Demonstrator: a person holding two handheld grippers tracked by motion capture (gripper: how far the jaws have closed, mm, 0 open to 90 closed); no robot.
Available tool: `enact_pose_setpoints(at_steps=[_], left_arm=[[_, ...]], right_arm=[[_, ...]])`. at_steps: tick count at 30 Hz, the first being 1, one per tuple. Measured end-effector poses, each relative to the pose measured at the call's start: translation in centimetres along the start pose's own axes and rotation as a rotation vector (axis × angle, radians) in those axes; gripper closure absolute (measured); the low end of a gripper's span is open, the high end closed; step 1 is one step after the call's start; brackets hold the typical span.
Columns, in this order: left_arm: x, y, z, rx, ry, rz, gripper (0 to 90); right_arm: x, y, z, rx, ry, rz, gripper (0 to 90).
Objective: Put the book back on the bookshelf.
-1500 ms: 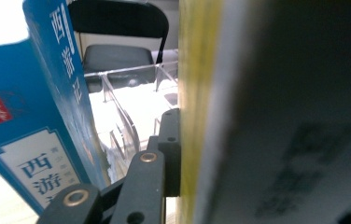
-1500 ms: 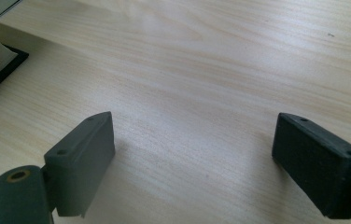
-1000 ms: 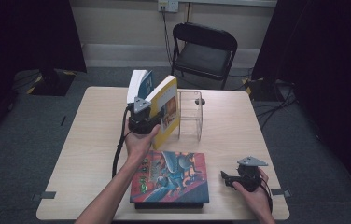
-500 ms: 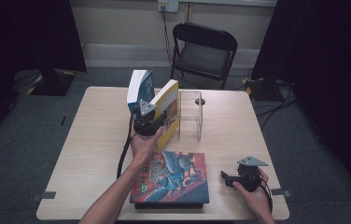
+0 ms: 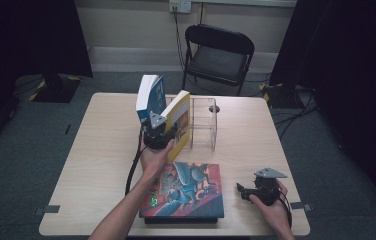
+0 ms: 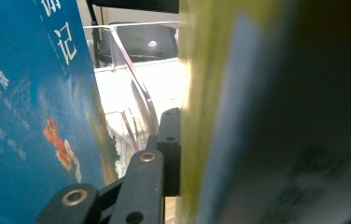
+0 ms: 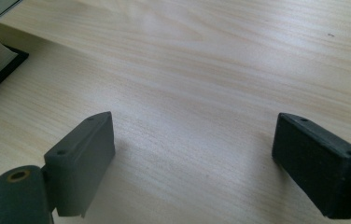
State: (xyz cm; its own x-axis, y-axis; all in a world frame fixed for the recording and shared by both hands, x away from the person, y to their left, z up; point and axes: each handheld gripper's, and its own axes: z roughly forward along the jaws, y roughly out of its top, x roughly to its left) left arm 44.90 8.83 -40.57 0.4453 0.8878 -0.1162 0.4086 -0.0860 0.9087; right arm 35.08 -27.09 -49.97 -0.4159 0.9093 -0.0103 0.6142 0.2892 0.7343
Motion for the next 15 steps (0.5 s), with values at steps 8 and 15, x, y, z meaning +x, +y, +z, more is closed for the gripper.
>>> enact_pose_setpoints(at_steps=[8, 15], left_arm=[[0.4, 0.2, -1.3, 0.005, -0.037, 0.007, 71.3], [0.1, 0.5, -1.8, 0.001, -0.063, 0.013, 70.6]], right_arm=[[0.0, 0.0, 0.0, 0.000, 0.000, 0.000, 12.9], [0.0, 0.0, 0.0, 0.001, 0.000, 0.001, 12.9]])
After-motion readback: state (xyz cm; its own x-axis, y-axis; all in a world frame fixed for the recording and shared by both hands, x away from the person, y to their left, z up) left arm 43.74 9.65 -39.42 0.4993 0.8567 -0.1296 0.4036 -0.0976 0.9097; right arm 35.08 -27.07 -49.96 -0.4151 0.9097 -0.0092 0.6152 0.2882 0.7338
